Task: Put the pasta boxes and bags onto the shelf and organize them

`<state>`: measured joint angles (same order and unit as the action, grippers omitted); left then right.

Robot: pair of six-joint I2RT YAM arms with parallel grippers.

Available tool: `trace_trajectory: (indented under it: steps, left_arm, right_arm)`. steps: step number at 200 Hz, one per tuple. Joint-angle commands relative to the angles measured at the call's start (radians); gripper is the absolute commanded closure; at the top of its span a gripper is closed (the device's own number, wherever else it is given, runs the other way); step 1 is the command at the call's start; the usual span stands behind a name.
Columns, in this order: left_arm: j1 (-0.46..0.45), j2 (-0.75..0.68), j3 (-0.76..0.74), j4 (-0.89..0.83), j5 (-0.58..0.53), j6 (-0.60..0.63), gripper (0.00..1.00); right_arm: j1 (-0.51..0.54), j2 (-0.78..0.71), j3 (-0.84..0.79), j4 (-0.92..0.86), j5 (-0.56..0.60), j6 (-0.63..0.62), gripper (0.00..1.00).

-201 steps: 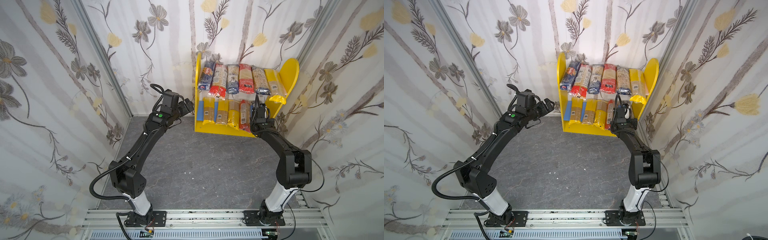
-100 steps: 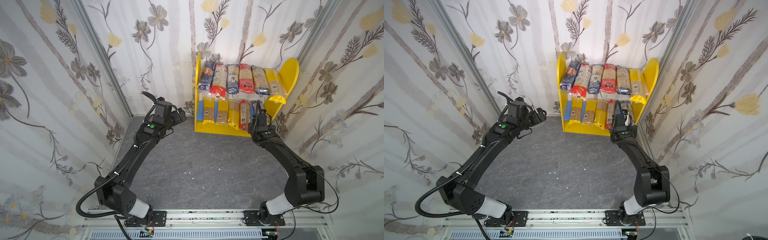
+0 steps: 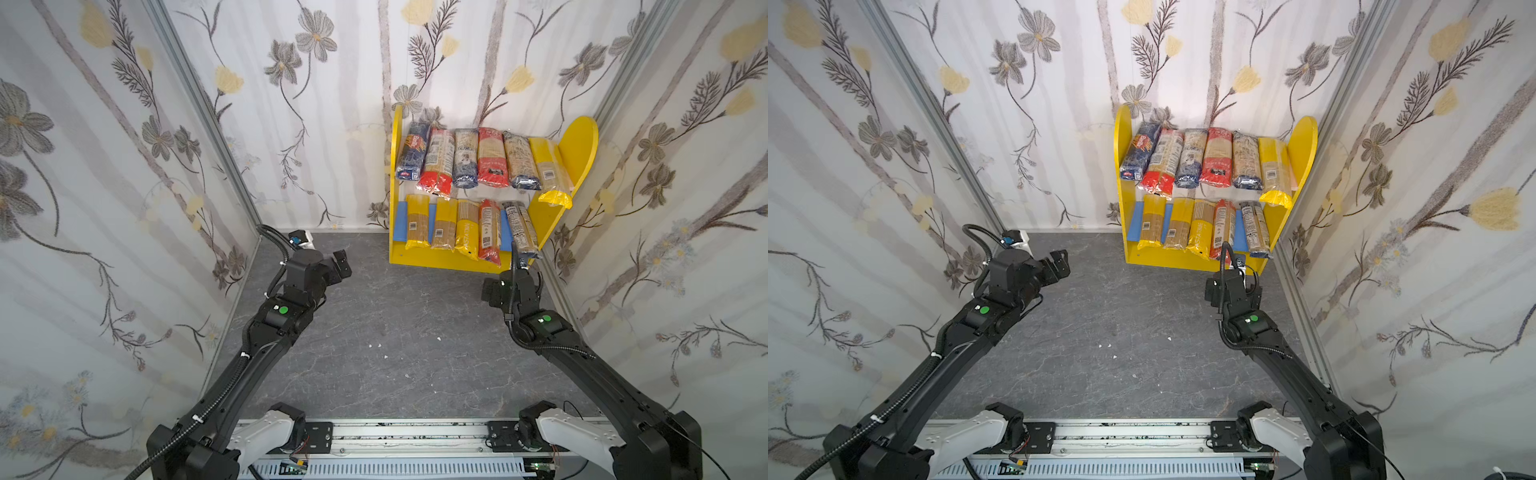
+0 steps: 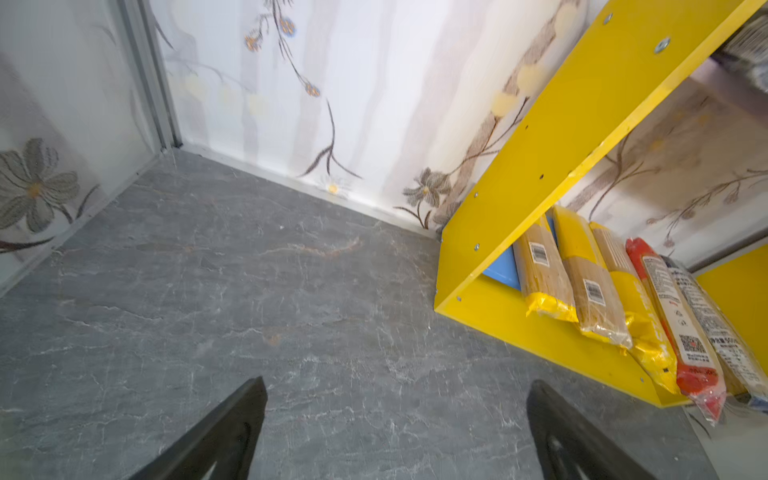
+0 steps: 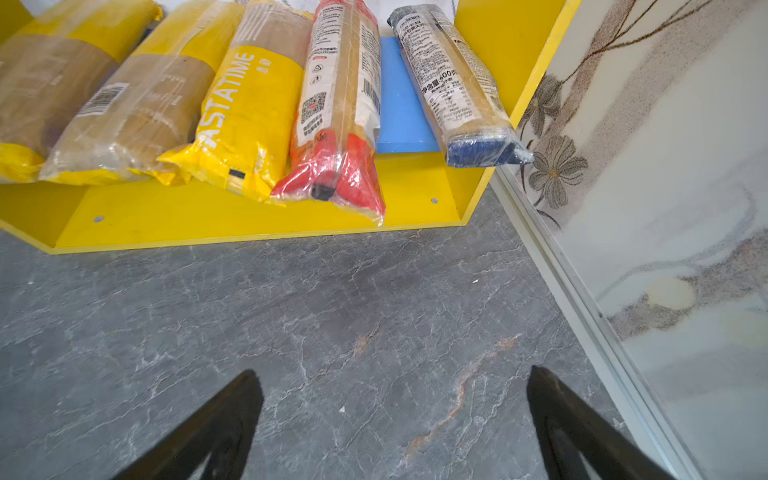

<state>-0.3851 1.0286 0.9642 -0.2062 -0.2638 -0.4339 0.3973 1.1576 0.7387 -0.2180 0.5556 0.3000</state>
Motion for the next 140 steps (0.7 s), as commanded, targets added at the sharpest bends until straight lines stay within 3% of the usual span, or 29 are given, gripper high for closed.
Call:
trace_trajectory:
  steps: [1, 31, 66, 108, 140]
  left_arm:
    - [0.000, -0.062, -0.074, 0.120, -0.090, 0.063, 0.00]
    - [0.000, -0.130, -0.205, 0.161, -0.139, 0.100, 0.00]
    - [0.002, -0.152, -0.351, 0.250, -0.120, 0.139, 0.00]
    - [0.008, -0.195, -0.545, 0.515, -0.224, 0.219, 0.00]
    - [0.084, -0.180, -0.647, 0.692, -0.160, 0.255, 0.00]
  right_arm:
    - [0.002, -0.112, -0.119, 0.137, 0.014, 0.031, 0.00]
    - [0.005, -0.248, -0.244, 0.214, -0.013, -0.049, 0.00]
    - [-0.001, -0.283, -0.331, 0.256, 0.003, -0.061, 0.00]
    - [-0.027, -0.387, -0.473, 0.463, -0.029, -0.102, 0.00]
    - [-0.115, -0.407, -0.502, 0.516, -0.091, -0.104, 0.00]
